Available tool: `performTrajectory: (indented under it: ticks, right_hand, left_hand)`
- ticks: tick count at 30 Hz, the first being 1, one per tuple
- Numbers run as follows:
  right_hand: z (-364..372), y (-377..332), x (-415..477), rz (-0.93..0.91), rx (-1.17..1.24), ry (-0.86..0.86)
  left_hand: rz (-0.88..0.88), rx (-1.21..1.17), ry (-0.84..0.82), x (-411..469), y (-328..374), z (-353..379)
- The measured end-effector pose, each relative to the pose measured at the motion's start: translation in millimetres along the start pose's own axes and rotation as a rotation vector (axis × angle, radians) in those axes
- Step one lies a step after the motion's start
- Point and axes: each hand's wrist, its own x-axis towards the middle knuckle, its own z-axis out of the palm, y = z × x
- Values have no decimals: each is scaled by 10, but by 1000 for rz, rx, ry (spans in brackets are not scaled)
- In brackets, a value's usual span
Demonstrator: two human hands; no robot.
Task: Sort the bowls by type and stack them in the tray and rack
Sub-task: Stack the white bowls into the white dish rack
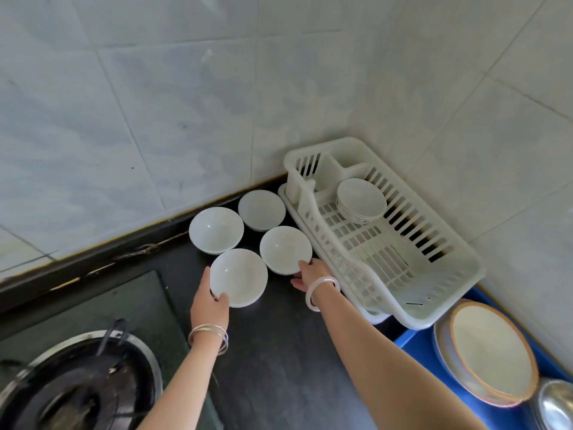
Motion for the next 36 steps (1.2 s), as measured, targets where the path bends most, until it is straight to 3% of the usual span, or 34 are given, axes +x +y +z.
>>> performTrajectory:
  ticks: [3, 9, 18, 24, 36]
  right_hand:
    - [-8, -33, -16, 29, 153, 25]
    - [-71, -83, -192, -97, 118, 80]
    - [119, -213, -524, -218, -155, -13]
    - [347, -228, -609, -223, -434, 11]
    - [397, -157, -441, -173, -565, -21]
  left_hand:
    - [-42, -164, -30, 37, -69, -3]
    - [-57, -356, -88, 121, -152, -17]
    - [-249, -734, -64, 97, -15, -74]
    - [-293, -782, -66, 73, 45, -137]
    - [-226, -643, -48, 136, -68, -101]
